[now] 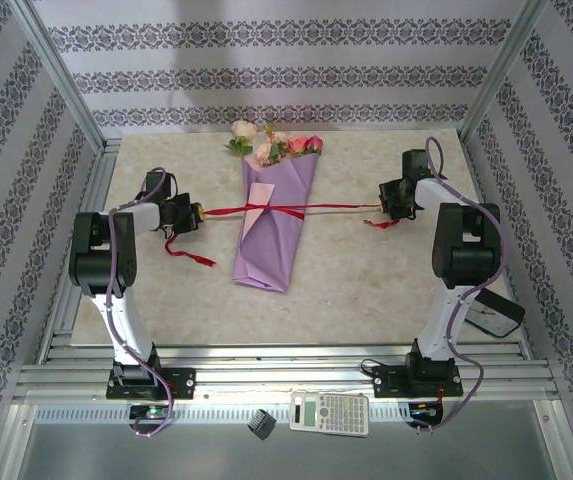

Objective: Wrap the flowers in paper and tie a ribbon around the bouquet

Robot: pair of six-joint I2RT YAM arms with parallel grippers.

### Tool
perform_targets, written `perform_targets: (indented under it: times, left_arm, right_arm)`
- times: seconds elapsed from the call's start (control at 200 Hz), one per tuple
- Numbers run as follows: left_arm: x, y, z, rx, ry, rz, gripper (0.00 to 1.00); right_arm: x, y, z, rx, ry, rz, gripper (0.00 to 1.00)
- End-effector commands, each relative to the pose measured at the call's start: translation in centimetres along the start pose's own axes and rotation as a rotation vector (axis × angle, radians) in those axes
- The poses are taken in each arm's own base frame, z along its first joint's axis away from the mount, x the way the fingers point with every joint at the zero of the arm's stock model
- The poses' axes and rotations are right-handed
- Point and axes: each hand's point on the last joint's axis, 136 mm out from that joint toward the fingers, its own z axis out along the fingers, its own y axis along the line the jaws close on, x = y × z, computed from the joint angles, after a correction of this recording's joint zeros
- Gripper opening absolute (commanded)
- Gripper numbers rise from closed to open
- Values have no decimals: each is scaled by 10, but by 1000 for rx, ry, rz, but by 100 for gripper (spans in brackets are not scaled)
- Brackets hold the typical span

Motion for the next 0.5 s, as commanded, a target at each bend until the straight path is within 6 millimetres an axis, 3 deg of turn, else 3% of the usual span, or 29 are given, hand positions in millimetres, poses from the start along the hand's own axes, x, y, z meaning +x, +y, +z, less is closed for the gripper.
perform_targets:
  times: [0.0, 0.175, 0.315, 0.39, 0.495]
  left_arm:
    - [5, 14, 10, -68, 21, 21, 13]
    - [11, 16, 2, -80, 8, 32, 43]
    - [30, 15, -24, -84, -42, 55, 59]
    - [52, 16, -25, -88, -19, 84, 61]
    - [78, 22, -10, -102, 37, 94, 62]
  right_arm:
    - [2, -16, 4, 51, 15, -13, 0]
    - [3, -20, 6, 59, 19, -20, 0]
    - [2, -22, 5, 60, 18, -21, 0]
    - [1, -23, 5, 59, 18, -18, 0]
    - [1, -23, 5, 58, 17, -18, 0]
